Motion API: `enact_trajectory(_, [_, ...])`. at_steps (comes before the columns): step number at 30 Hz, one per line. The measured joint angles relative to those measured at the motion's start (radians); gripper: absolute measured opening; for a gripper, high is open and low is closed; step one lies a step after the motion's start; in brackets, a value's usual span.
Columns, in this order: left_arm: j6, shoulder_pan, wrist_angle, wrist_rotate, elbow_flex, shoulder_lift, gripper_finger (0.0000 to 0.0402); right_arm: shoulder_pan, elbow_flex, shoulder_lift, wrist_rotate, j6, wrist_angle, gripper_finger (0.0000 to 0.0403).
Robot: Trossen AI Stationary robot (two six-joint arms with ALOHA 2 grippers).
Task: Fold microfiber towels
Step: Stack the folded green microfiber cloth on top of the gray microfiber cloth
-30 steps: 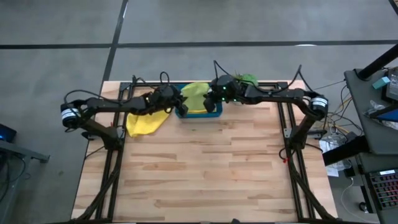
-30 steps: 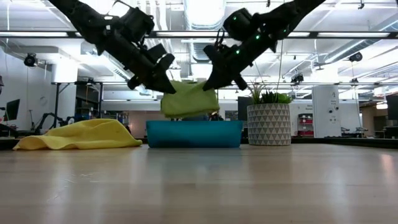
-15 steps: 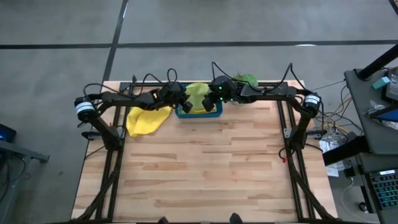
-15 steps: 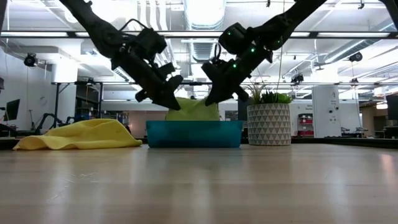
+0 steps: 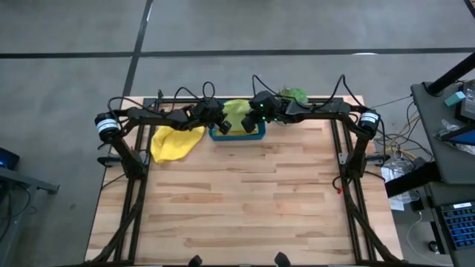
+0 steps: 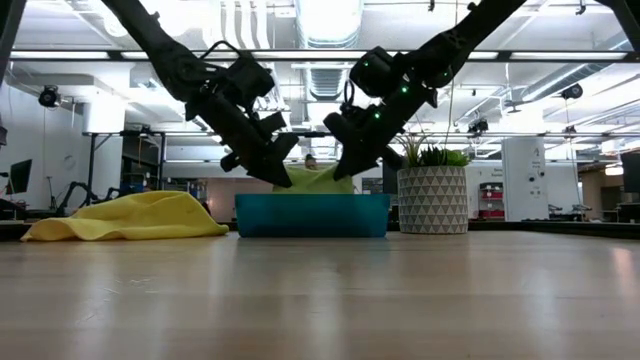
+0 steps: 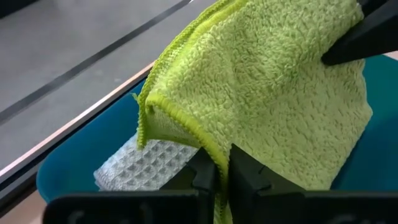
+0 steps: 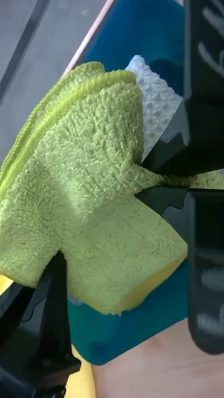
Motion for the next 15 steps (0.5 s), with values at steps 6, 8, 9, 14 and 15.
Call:
enact_trajectory(6, [0.016,0.001,0.000,-0.013,0.000,0.000,0.0054,0.000,0.001,0.000,0.000,-0.006,-0.025,0.0025])
enact_trajectory(8, [0.016,0.001,0.000,-0.015,0.000,0.000,0.0070,0.000,0.001,0.000,0.000,-0.007,-0.025,0.0044])
enact_trajectory(9, [0.016,0.001,0.000,-0.016,0.000,0.000,0.0078,0.000,0.001,0.000,0.000,-0.007,-0.025,0.0055])
enact_trajectory(14, [0.016,0.001,-0.001,-0.018,0.000,-0.003,0.0108,-0.004,0.001,-0.001,0.000,-0.010,-0.026,0.0112])
enact_trajectory(15, [0.016,0.001,-0.002,-0.018,0.000,-0.007,0.0112,-0.006,0.001,-0.004,0.000,-0.012,-0.032,0.0122])
